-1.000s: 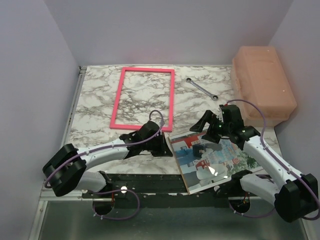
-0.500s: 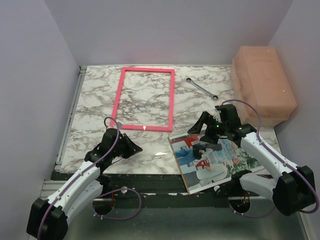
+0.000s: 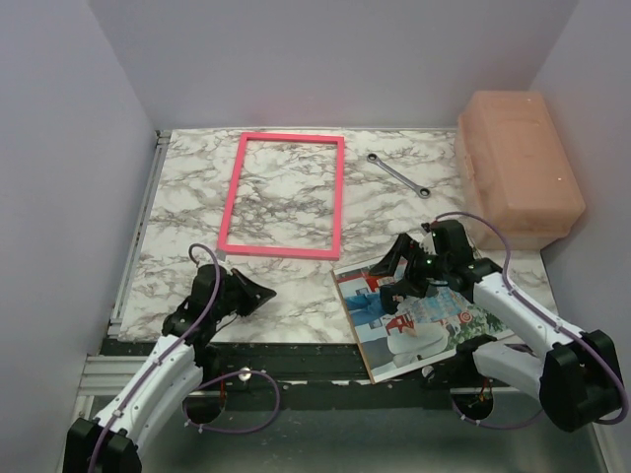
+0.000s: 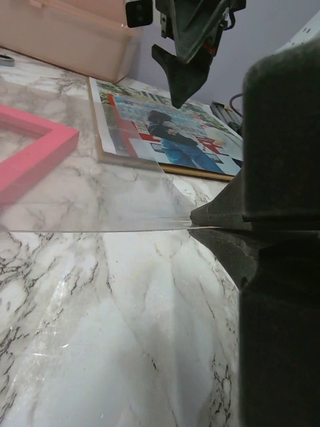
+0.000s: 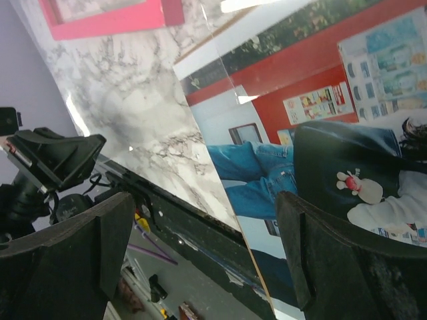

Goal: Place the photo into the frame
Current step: Pick up the photo frame item at the center of the board.

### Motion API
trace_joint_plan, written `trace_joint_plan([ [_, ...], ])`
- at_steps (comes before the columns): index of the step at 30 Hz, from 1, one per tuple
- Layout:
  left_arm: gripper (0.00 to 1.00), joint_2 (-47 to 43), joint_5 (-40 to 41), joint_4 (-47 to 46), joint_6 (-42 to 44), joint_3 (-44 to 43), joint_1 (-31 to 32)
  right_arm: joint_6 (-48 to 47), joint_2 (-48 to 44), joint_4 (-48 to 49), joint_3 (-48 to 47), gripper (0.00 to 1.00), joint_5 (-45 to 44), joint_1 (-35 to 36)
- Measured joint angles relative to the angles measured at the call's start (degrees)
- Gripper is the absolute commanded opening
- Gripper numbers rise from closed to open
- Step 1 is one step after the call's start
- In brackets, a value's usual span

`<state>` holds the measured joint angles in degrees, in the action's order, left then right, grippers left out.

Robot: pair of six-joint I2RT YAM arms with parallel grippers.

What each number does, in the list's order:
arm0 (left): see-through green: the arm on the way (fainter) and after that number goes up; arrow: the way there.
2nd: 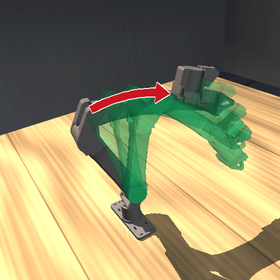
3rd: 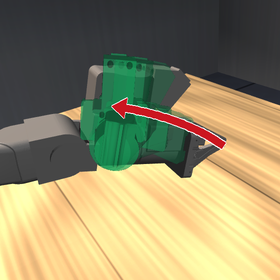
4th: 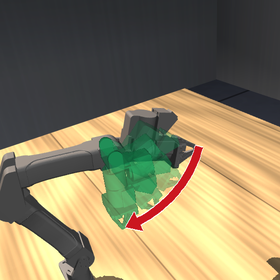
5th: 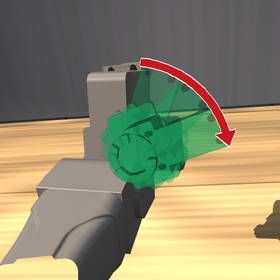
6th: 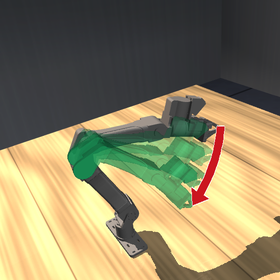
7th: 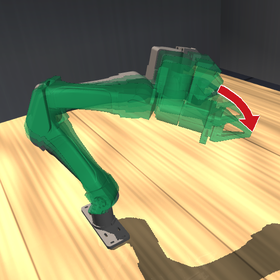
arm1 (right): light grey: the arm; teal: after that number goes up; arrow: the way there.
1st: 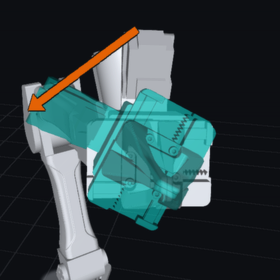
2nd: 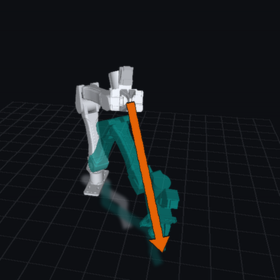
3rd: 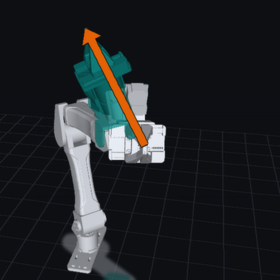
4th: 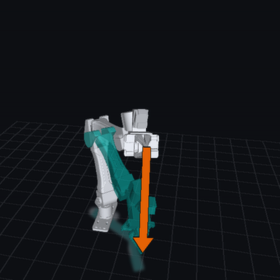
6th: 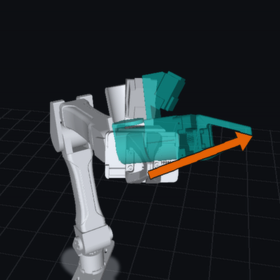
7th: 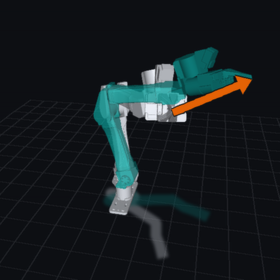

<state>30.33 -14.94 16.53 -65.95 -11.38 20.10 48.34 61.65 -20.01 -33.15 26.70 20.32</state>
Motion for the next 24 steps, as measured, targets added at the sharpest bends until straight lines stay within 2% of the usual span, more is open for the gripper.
trace_joint_plan([
  [4, 0.06, 5.0, -1.3, -6.8, -2.5, 3.2, 0.3, 2.1, -0.7, 3.2, 4.5, 0.93, 1.9, 0.2],
  [11, 0.06, 13.2, -2.3, -16.4, -6.3, 3.3, 3.9, 8.2, -0.2, 12.2, 11.1, 0.90, 3.8, 2.5],
  [18, 0.07, 14.9, -1.6, -21.9, -10.5, 2.0, 9.5, 16.3, 1.7, 23.5, 15.1, 0.85, 2.9, 6.3],
  [24, 0.07, 14.5, -0.9, -26.2, -14.6, 2.4, 12.2, 25.0, -1.3, 32.7, 22.2, 0.80, -1.0, 6.7],
])
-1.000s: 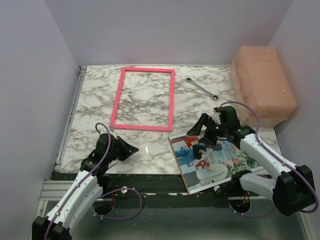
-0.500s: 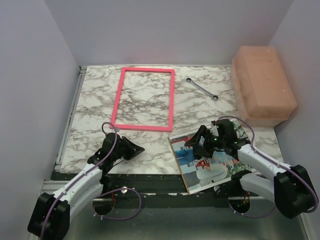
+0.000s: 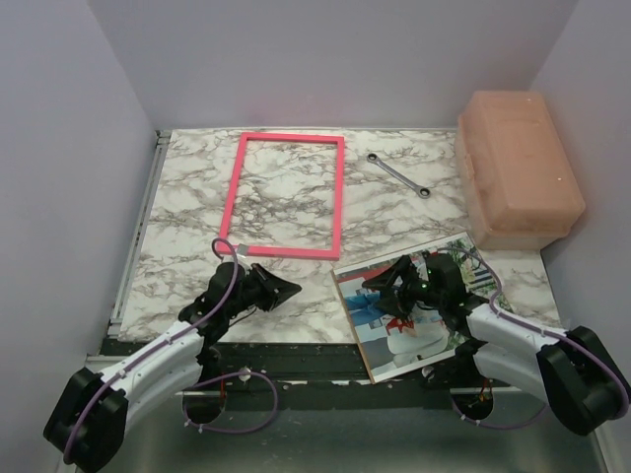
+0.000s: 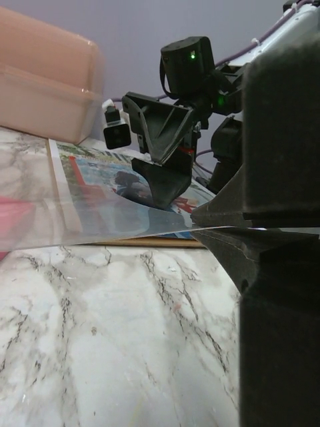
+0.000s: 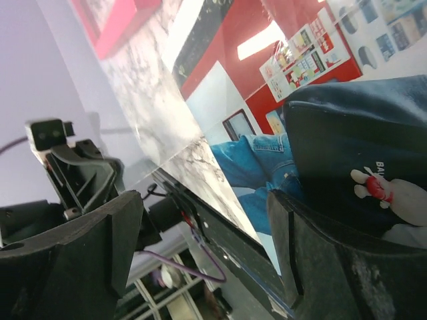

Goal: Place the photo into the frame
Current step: Pick up the photo frame item at the center of the board.

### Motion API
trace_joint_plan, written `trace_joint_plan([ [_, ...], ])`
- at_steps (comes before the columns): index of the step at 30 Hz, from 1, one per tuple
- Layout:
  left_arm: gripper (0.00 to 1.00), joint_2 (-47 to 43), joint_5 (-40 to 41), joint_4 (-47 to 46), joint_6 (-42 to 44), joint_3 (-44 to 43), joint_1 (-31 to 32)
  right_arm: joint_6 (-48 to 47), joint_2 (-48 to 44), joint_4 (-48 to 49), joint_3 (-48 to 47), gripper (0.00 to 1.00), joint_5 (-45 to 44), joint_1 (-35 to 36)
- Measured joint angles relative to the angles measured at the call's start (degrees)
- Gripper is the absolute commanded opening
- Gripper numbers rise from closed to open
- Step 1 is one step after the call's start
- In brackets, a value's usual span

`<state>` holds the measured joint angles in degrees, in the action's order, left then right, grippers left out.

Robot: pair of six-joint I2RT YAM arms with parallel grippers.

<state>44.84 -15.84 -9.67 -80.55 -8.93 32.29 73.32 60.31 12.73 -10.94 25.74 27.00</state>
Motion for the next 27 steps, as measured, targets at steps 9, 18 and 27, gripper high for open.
trace_joint_plan([
  [9, 0.07, -1.8, 1.7, -2.1, -3.1, 0.0, 2.4, 7.0, -5.7, 7.0, 4.2, 0.74, -5.3, 0.0],
  [18, 0.08, 0.8, 2.4, -6.1, -6.0, 0.2, 4.9, 10.8, -3.6, 11.3, 5.2, 0.68, -6.6, 0.1],
  [27, 0.09, 1.2, 2.4, -9.2, -7.7, 1.0, 5.0, 12.7, 3.7, 16.9, 5.3, 0.64, -8.1, 0.7],
])
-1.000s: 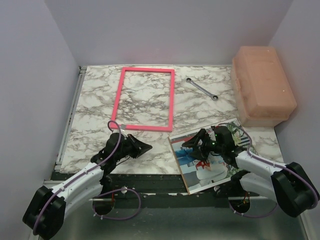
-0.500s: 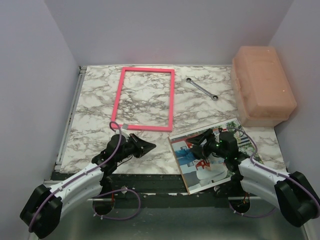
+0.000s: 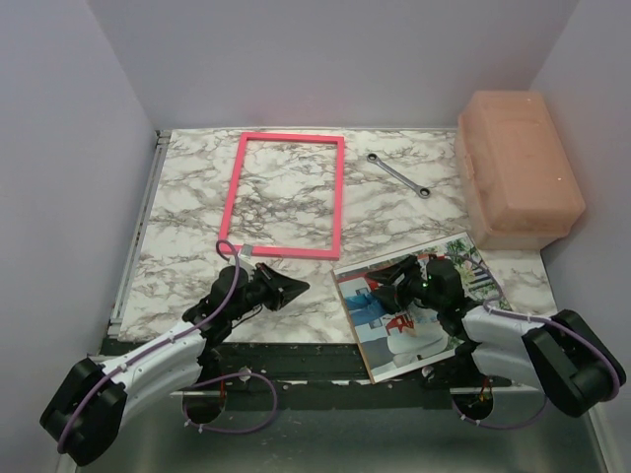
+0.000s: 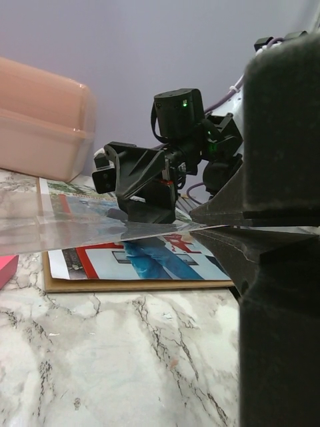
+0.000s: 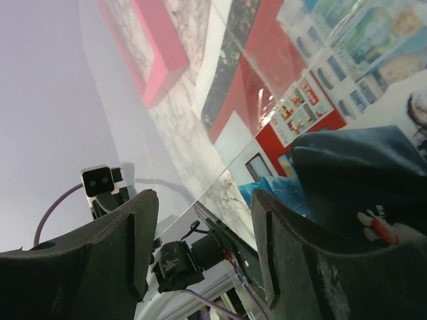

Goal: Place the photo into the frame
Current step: Pick up the photo frame item at the center of the board.

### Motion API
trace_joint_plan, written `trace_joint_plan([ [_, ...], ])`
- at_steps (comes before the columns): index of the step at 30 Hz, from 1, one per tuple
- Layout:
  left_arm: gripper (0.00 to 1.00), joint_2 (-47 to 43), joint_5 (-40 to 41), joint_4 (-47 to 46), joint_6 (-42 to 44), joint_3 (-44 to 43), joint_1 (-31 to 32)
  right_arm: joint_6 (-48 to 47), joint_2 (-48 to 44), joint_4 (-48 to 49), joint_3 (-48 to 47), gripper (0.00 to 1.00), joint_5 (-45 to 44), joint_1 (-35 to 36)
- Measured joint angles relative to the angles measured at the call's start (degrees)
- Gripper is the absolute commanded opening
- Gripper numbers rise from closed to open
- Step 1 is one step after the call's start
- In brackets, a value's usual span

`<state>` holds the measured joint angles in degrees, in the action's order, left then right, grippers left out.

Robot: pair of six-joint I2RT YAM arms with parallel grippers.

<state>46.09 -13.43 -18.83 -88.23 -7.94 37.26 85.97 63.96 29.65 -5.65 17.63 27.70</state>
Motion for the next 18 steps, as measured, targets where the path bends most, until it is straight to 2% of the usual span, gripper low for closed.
trace_joint_plan([
  [3, 0.09, 0.2, 0.0, -0.6, -0.6, 0.5, 0.0, 0.5, 3.9, 2.8, 0.0, 0.63, -0.2, 0.3],
  [8, 0.09, 1.2, 0.0, -2.0, -1.2, 0.6, 0.1, 1.6, 10.7, 9.2, -0.4, 0.53, -0.6, 0.9],
  [14, 0.11, 1.4, 0.0, -3.5, -2.2, 0.7, 0.4, 2.6, 16.9, 17.9, -2.8, 0.48, -1.2, 1.6],
  [18, 0.12, 1.4, 0.0, -4.2, -2.6, 0.8, 0.4, 3.6, 18.6, 22.9, -3.0, 0.38, -1.8, 1.9],
])
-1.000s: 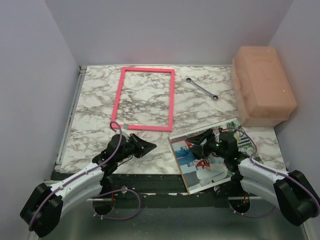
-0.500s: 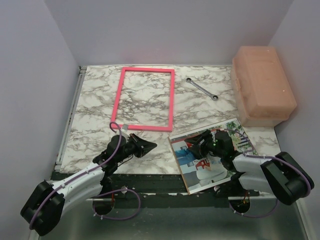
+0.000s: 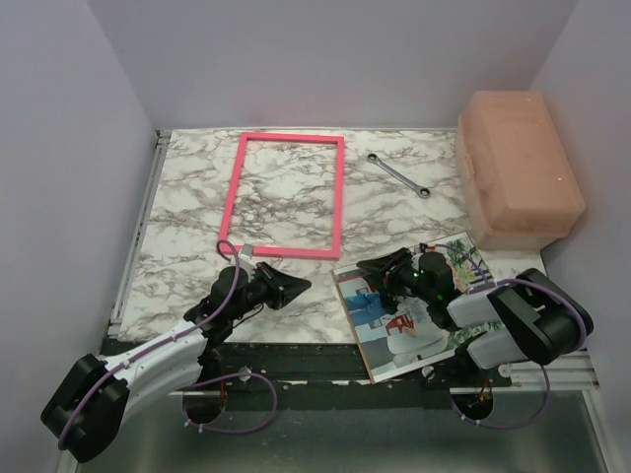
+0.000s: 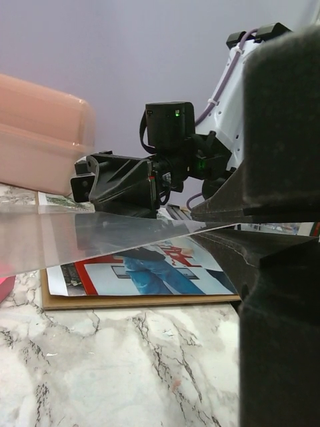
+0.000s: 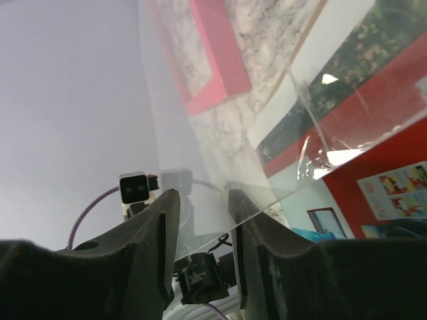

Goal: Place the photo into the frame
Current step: Pick up the photo frame item at the center of the board.

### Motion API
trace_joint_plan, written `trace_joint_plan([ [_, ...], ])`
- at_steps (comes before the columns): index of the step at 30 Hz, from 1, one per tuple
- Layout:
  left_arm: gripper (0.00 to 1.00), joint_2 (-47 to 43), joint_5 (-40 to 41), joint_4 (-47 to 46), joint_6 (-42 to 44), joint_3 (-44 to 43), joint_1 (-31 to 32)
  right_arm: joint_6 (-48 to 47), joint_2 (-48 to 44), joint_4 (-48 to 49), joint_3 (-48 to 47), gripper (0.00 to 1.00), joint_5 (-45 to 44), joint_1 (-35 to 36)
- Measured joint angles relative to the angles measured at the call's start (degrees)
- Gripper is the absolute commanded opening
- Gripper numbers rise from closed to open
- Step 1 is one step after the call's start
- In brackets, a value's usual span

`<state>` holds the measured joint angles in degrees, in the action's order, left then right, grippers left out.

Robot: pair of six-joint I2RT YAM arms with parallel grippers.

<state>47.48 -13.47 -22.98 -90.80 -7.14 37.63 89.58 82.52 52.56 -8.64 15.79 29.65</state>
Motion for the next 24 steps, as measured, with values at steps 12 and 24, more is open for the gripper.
trace_joint_plan([
  [12, 0.63, -1.1, 0.2, -0.3, -0.9, 1.0, 1.4, -1.2, -3.5, -1.3, -1.1, 0.02, -1.4, 0.0],
  [24, 0.71, -20.8, 6.6, 19.9, 2.6, -0.2, 1.9, -15.4, -11.1, -24.0, -13.7, 0.01, -1.6, 0.0],
])
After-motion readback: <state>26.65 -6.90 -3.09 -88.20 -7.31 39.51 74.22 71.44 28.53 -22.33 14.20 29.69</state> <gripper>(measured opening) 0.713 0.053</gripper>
